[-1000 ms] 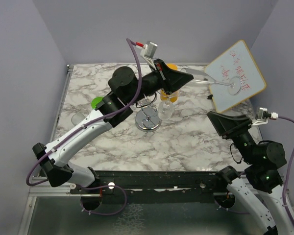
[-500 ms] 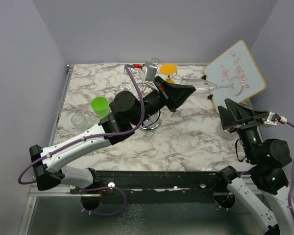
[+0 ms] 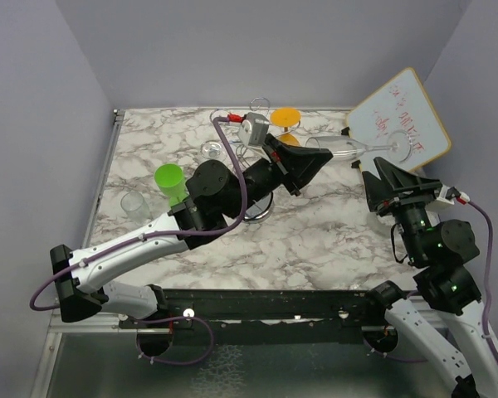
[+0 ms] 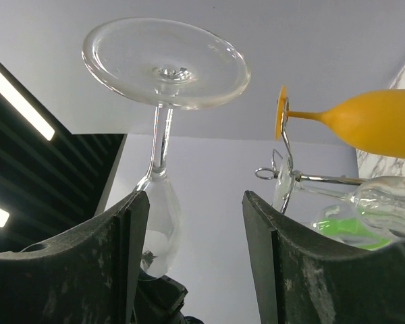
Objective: Place the wine glass upside down on the wine glass rack
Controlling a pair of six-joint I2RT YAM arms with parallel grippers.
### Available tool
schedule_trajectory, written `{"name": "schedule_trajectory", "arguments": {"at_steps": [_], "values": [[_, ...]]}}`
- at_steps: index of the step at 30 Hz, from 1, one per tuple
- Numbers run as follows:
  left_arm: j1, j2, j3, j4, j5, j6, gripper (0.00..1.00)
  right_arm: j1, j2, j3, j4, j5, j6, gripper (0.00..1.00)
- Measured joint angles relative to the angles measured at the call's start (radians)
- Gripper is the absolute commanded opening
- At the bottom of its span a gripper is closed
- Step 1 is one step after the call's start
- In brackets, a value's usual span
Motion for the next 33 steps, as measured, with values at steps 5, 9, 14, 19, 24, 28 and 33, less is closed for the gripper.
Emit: {"name": "schedule_trajectory", "arguments": {"at_steps": [5,9,14,19,24,28,33], "values": [[-0.009,-0.002,-0.033,0.003,0.0,0.004,0.0,0.0,0.018,-0.031,0.07,-0.016,0.023,0.62],[-0.011,-0.014,-0.067,0.003,0.0,0.005,0.0,0.0,0.026,-0.052,0.127,-0.03,0.034,0.59],[-0.011,-0.036,-0.089,0.003,0.001,0.005,0.0,0.0,0.052,-0.053,0.157,-0.045,0.047,0.47],[-0.012,-0.053,-0.098,0.009,0.001,0.005,0.0,0.0,0.089,-0.053,0.161,-0.067,0.063,0.45],[-0.016,-0.056,-0.112,0.012,0.007,0.001,0.0,0.0,0.095,-0.053,0.183,-0.075,0.079,0.41],[-0.021,-0.056,-0.129,0.02,0.021,-0.001,0.0,0.0,0.098,-0.054,0.196,-0.083,0.087,0.21],[-0.021,-0.065,-0.138,0.037,0.025,-0.002,0.13,0.0,0.104,-0.057,0.215,-0.09,0.079,0.01]]}}
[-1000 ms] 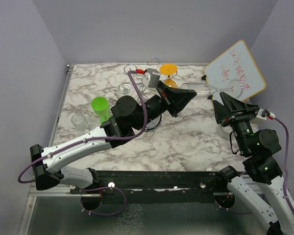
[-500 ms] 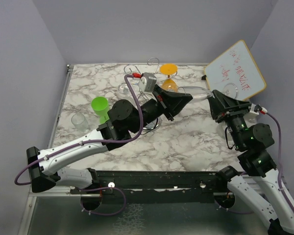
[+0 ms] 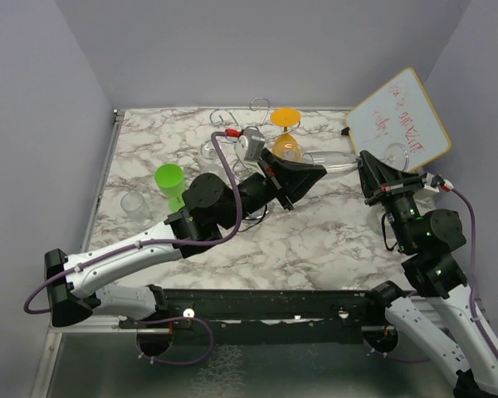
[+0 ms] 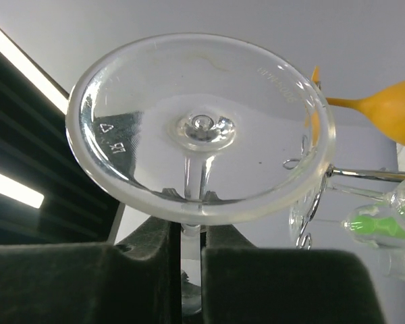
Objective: Place the wine glass upside down on the wine glass rack
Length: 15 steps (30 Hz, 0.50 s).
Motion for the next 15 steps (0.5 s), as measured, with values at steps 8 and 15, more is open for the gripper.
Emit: {"name": "schedule_trajectory", "arguments": {"at_steps": [8,15], "values": [[-0.004,-0.043,-0.058,0.002,-0.023,-0.019,0.63,0.0,-0.009,0.025,-0.018,0.0,-0.171,0.01],[-0.004,-0.105,-0.062,-0.126,-0.08,-0.046,0.81,0.0,-0.059,0.025,-0.042,-0.001,-0.378,0.01]]}}
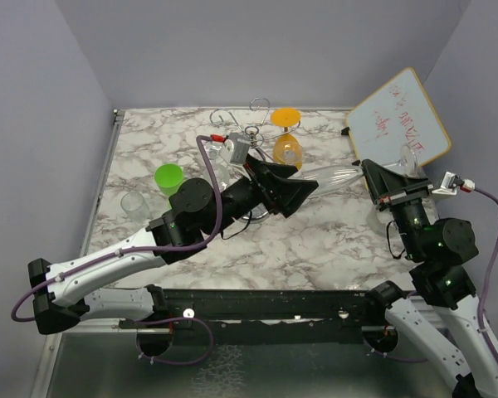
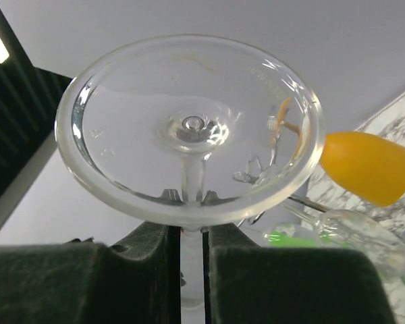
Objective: Place the wine glass upside down on the wine glass rack
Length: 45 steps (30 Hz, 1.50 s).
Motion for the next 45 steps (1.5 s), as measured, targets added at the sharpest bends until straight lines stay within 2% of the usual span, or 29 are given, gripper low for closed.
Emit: {"name": "schedule_trajectory", "arguments": {"at_steps": [2,5,8,13,16,21,28,39,45], "values": [[0.0,-0.011,0.014,-0.053,-0.008,0.0,0.85,0.0,-0.013,0.001,-0.011,-0.006,-0.06,0.01],[0.0,-0.028,0.039,-0.139,-0.009,0.002,0.98,0.0,-0.027,0.008,-0.031,-0.026,-0.155,0.01],[0.0,-0.042,0.051,-0.192,0.015,0.033,0.99,0.0,-0.051,0.01,-0.033,-0.057,-0.253,0.01],[0.0,-0.048,0.088,-0.268,0.085,0.097,0.99,0.0,-0.095,0.015,-0.031,-0.159,-0.462,0.01],[0.0,-0.035,0.127,-0.28,0.142,0.101,0.99,0.0,-0.081,0.05,-0.068,-0.283,-0.655,0.01],[0.0,0.004,0.177,-0.275,0.238,0.031,0.99,0.0,-0.06,0.117,-0.137,-0.461,-0.89,0.01],[0.0,0.023,0.171,-0.228,0.269,-0.142,0.99,0.0,0.013,0.22,-0.23,-0.691,-1.196,0.01],[0.0,0.027,0.135,-0.178,0.268,-0.285,0.98,0.0,0.079,0.193,-0.323,-0.819,-1.431,0.01],[0.0,0.056,0.135,-0.2,0.25,-0.315,0.81,0.0,0.098,0.18,-0.346,-0.854,-1.501,0.01]]}}
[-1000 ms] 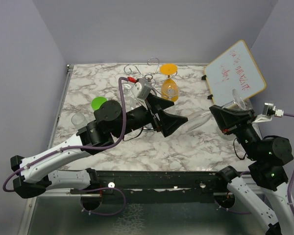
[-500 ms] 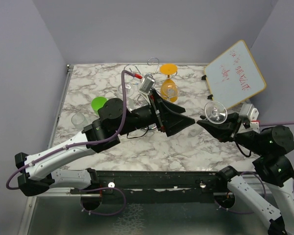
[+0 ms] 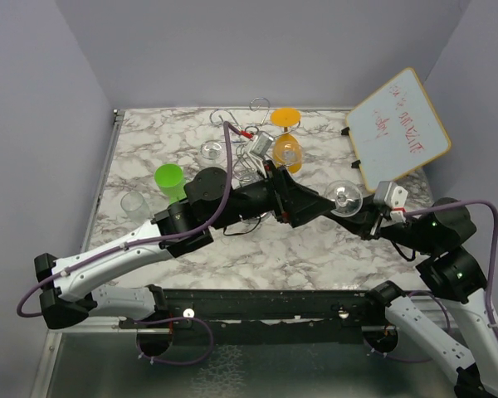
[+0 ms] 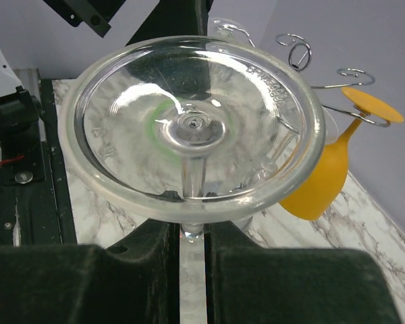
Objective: Place the wine glass upside down on the wine glass rack
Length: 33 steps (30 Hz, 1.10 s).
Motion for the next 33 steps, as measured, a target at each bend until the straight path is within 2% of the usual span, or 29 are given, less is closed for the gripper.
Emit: {"name": "schedule_trajectory", "arguments": {"at_steps": [13,21,25,29,33], "values": [[0.042,0.06,0.0,-0.049,0.027,-0.099,0.44,0.0,0.019,-0.01,-0.044,-0.048,-0.083,0.01],[0.083,0.062,-0.006,-0.018,0.089,-0.161,0.14,0.0,0.032,-0.013,-0.073,-0.066,-0.114,0.01],[0.084,0.068,-0.009,-0.011,0.119,-0.175,0.13,0.0,0.032,-0.024,-0.072,-0.069,-0.118,0.01],[0.087,0.075,-0.014,-0.009,0.142,-0.182,0.17,0.0,0.032,-0.042,-0.065,-0.074,-0.116,0.01],[0.088,0.085,-0.014,-0.012,0.179,-0.18,0.14,0.0,0.029,-0.059,-0.056,-0.081,-0.107,0.01]]}}
